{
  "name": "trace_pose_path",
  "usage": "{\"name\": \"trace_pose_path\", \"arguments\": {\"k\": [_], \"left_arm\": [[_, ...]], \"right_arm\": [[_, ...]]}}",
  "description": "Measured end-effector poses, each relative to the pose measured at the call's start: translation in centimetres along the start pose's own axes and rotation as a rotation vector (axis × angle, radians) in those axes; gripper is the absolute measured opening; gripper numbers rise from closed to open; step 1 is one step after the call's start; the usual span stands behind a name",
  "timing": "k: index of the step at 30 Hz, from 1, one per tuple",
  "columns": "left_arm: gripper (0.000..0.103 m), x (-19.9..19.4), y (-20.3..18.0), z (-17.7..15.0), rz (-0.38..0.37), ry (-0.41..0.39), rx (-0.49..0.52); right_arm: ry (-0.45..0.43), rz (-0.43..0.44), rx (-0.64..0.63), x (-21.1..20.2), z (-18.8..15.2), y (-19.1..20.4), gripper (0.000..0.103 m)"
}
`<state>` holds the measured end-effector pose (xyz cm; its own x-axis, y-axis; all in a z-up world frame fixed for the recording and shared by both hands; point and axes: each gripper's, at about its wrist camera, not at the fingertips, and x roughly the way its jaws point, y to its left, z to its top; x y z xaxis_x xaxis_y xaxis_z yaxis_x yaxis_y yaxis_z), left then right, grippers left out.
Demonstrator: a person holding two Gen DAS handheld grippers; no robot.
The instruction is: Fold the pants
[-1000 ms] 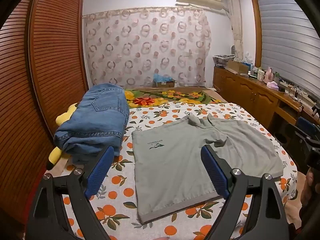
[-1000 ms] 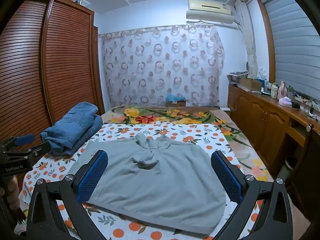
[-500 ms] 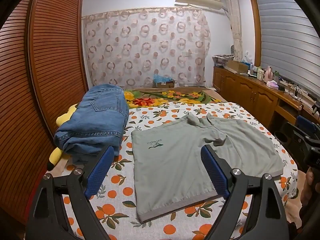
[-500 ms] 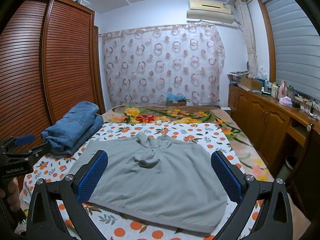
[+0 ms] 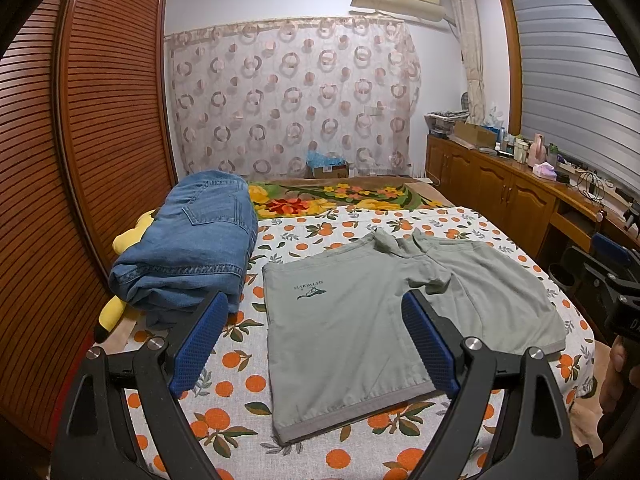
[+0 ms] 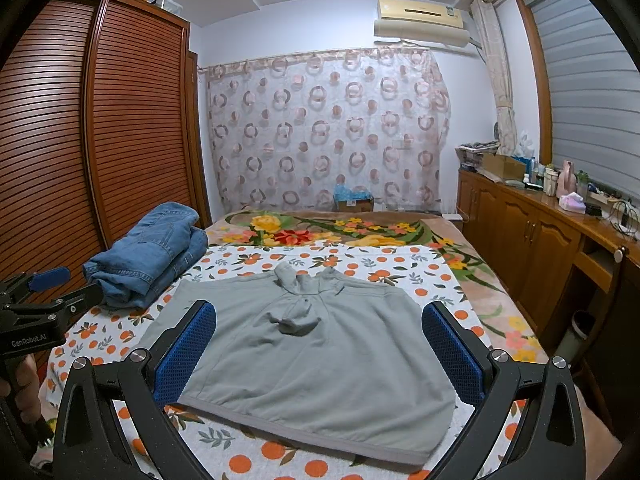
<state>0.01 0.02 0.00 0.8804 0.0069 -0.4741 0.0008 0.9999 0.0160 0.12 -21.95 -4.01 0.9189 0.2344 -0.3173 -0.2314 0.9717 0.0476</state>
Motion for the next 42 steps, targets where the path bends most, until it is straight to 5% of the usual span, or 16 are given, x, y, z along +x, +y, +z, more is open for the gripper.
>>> {"name": "trace_pose_path", "arguments": {"k": [42], "left_arm": [[0.089, -0.08, -0.03, -0.04, 0.001, -0.011, 0.003]], "right_arm": [[-0.001, 0.003, 0.002, 0.22, -0.03, 0.17, 0.103]]}}
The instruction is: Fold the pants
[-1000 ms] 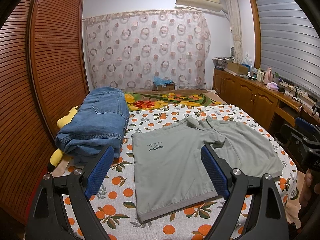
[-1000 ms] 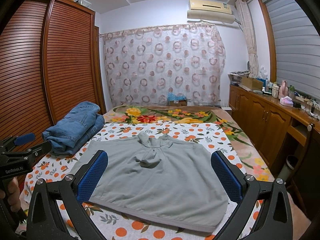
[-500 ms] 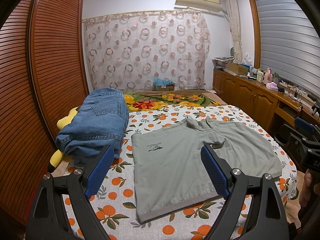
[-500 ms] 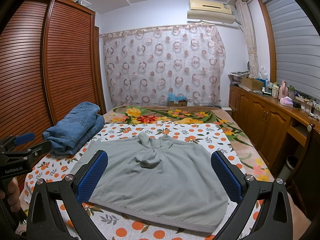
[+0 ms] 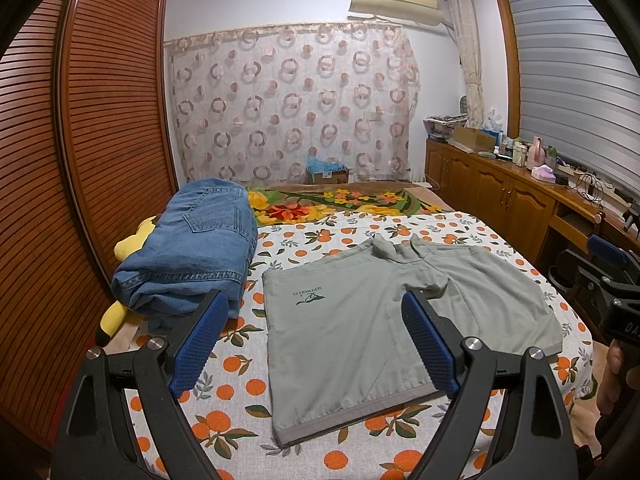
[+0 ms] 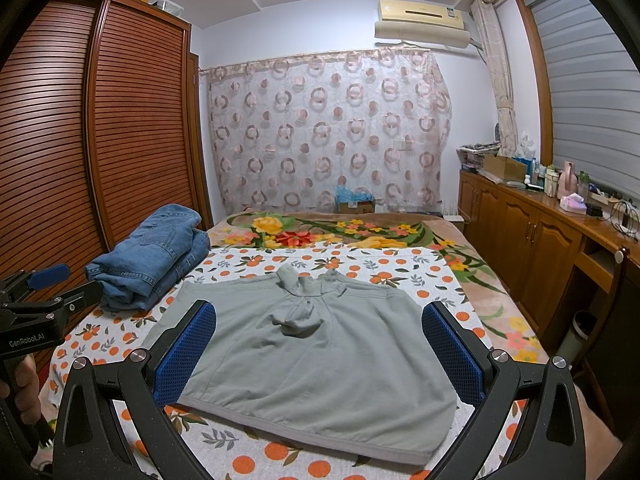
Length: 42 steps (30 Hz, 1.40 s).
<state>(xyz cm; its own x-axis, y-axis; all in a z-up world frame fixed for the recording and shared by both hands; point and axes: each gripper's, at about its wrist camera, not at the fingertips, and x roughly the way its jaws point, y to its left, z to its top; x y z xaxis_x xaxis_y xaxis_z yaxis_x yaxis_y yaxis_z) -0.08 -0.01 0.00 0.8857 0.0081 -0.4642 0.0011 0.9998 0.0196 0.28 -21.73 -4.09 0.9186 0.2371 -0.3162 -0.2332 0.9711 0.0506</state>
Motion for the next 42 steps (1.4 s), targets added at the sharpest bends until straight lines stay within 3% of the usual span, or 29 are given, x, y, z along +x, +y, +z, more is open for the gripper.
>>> {"name": "trace_pose_path", "arguments": {"k": [16, 20, 30, 33, 38, 42], "left_arm": [[0.089, 0.0, 0.0, 0.0, -0.002, 0.0, 0.0], [0.089, -0.8, -0.1, 1.7, -0.011, 0.014, 0.0], [0.089, 2.4, -0.8, 0.3, -0.082, 0.083, 0.015], [0.089, 3.3, -0.9, -0.2, -0.098, 0.097, 0.022], [0.089, 5.0, -1.3, -0.9, -0.123, 0.131, 0.041], [0.089, 5.9, -1.8, -1.4, -0.138, 0.157, 0.052]], "right_arm": [[0.002, 0.002, 0.0, 0.0, 0.0, 0.0, 0.103], [0.005, 0.002, -0.001, 0.0, 0.0, 0.0, 0.103], [0.041, -0.013, -0.009, 0.9, -0.1, -1.4, 0.101], [0.062, -0.01, -0.019, 1.4, -0.2, -2.1, 0.094], [0.104, -0.008, -0.027, 2.4, -0.1, -3.8, 0.07], [0.135, -0.009, -0.033, 3.0, 0.3, -5.1, 0.06]]}}
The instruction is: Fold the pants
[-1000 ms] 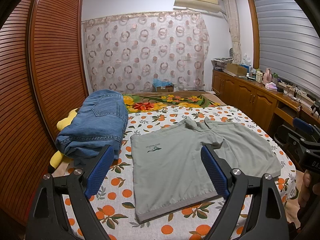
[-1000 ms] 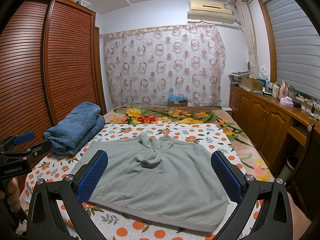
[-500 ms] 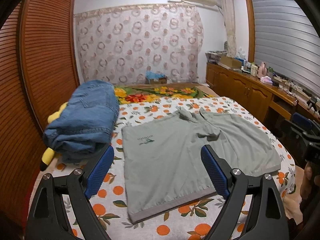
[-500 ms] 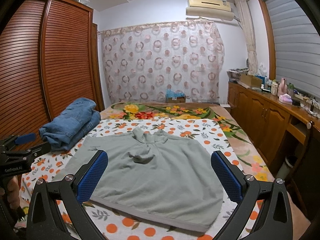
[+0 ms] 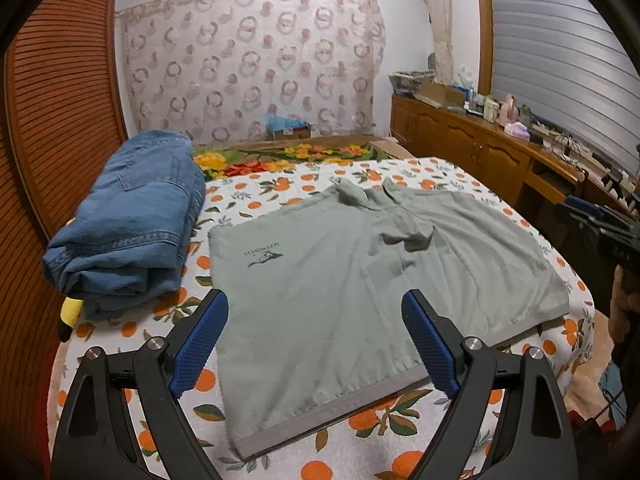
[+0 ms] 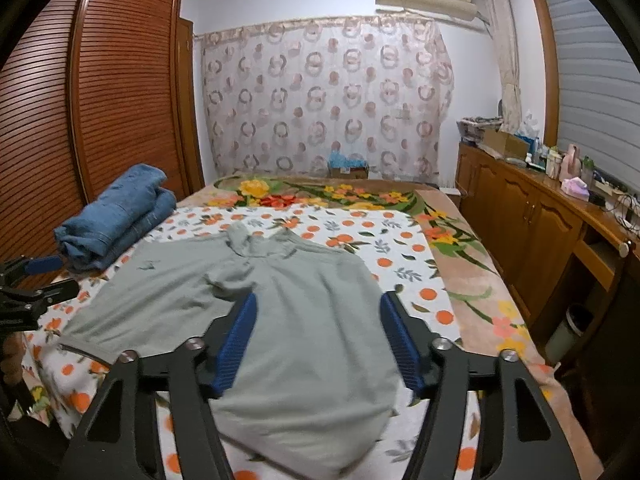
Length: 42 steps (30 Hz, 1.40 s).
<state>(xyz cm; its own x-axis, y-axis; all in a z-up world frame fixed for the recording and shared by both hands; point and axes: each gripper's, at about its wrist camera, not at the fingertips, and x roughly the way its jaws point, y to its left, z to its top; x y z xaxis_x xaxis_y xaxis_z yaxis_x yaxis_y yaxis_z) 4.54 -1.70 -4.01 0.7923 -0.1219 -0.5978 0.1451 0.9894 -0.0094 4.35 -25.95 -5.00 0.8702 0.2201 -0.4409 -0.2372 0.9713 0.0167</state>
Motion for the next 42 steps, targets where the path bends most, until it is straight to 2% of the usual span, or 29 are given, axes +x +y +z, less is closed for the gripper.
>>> {"name": "trace_pose_path", "arguments": {"k": [4, 8, 14, 22, 28, 30, 32, 35, 38, 42], "left_arm": [[0.089, 1.1, -0.2, -0.1, -0.015, 0.026, 0.012], [0.089, 2.3, -0.6, 0.2, -0.029, 0.044, 0.029], [0.089, 3.5, -0.9, 0.5, -0.045, 0.068, 0.043], [0.089, 4.4, -1.3, 1.0, -0.045, 0.087, 0.062], [0.089, 4.7, -1.1, 0.7, -0.048, 0.103, 0.055], [0.089, 4.9, -0.9, 0.5, -0.048, 0.108, 0.052], [0.089, 4.9, -0.9, 0.3, -0.048, 0.112, 0.051], [0.089, 5.0, -0.7, 0.2, -0.046, 0.114, 0.048], [0.089, 4.9, -0.4, 0.1, -0.044, 0.115, 0.041], [0.089, 5.1, -0.3, -0.1, -0.044, 0.119, 0.036]], "right_arm": [[0.05, -0.018, 0.01, 1.3, 0.4, -1.6, 0.052], [0.109, -0.029, 0.015, 2.5, 0.8, -2.7, 0.049], [0.198, 0.005, 0.027, 4.4, 1.9, -3.4, 0.04], [0.274, 0.046, 0.019, 5.5, 4.1, -3.1, 0.038], [0.3, 0.031, 0.02, 6.1, 5.3, -2.7, 0.035], [0.305, 0.033, 0.021, 6.2, 5.5, -2.7, 0.029], [0.306, 0.043, 0.02, 6.7, 5.3, -2.7, 0.017], [0.312, 0.064, 0.019, 6.3, 5.1, -2.3, 0.005], [0.28, 0.081, 0.016, 4.7, 5.5, -1.9, 0.003], [0.238, 0.154, -0.016, 2.3, 5.9, -0.1, 0.003]]}}
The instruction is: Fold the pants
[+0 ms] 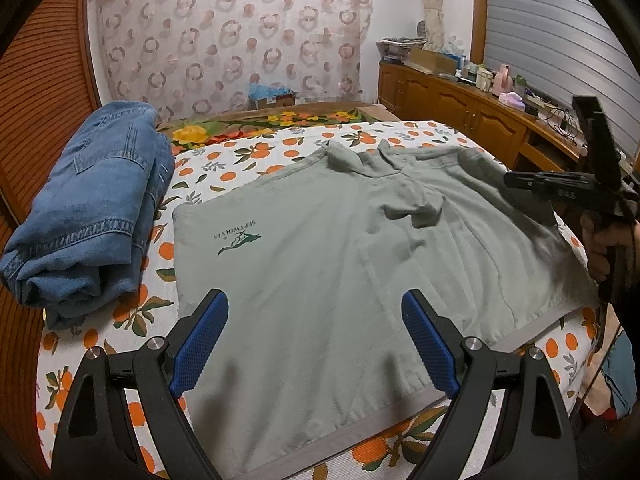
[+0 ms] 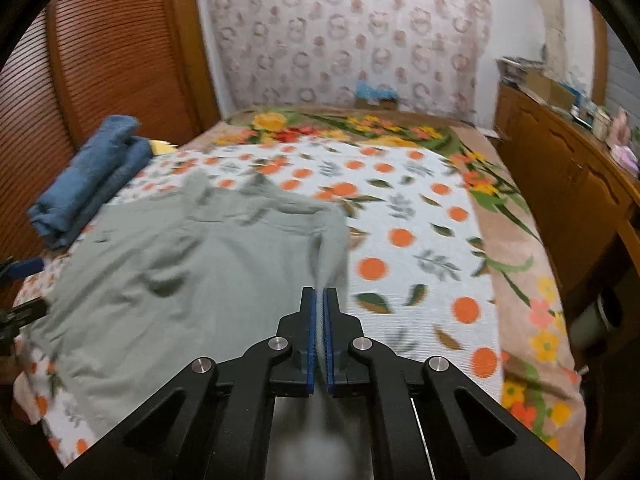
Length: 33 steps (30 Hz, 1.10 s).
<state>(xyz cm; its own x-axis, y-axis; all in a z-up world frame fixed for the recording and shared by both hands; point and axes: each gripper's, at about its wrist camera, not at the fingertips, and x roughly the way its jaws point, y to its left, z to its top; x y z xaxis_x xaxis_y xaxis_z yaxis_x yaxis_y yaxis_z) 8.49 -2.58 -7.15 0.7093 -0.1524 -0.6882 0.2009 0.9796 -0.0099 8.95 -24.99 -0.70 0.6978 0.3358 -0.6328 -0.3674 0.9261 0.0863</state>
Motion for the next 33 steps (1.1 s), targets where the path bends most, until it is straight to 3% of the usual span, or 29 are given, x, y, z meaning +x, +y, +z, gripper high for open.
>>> {"name": "trace_pose_path", "arguments": {"k": [9, 13, 17, 22, 30, 31, 33], "left_arm": [[0.089, 0.0, 0.0, 0.0, 0.0, 0.001, -0.001], [0.089, 0.0, -0.1, -0.2, 0.001, 0.001, -0.003], [0.089, 0.0, -0.1, -0.4, 0.005, 0.003, -0.006], [0.089, 0.1, 0.1, -0.5, 0.004, 0.005, -0.007], [0.089, 0.5, 0.3, -0.8, 0.007, 0.017, -0.006], [0.089, 0.6, 0.4, -0.8, 0.008, 0.02, -0.007], [0.089, 0.7, 0.5, -0.9, 0.008, 0.022, -0.01]], "right_arm": [[0.042, 0.068, -0.079, -1.8, -3.1, 3.1, 0.005], [0.004, 0.063, -0.067, -3.5, -3.2, 2.4, 0.03], [-0.048, 0.054, -0.027, -5.0, -3.2, 0.7, 0.035], [0.007, -0.019, -0.022, -2.8, -3.3, -0.6, 0.035], [0.101, 0.106, -0.002, 0.7, -1.7, -0.5, 0.035], [0.112, 0.113, -0.009, 1.0, -1.6, -0.5, 0.031], [0.117, 0.116, -0.026, 1.4, -1.3, -0.5, 0.008]]}}
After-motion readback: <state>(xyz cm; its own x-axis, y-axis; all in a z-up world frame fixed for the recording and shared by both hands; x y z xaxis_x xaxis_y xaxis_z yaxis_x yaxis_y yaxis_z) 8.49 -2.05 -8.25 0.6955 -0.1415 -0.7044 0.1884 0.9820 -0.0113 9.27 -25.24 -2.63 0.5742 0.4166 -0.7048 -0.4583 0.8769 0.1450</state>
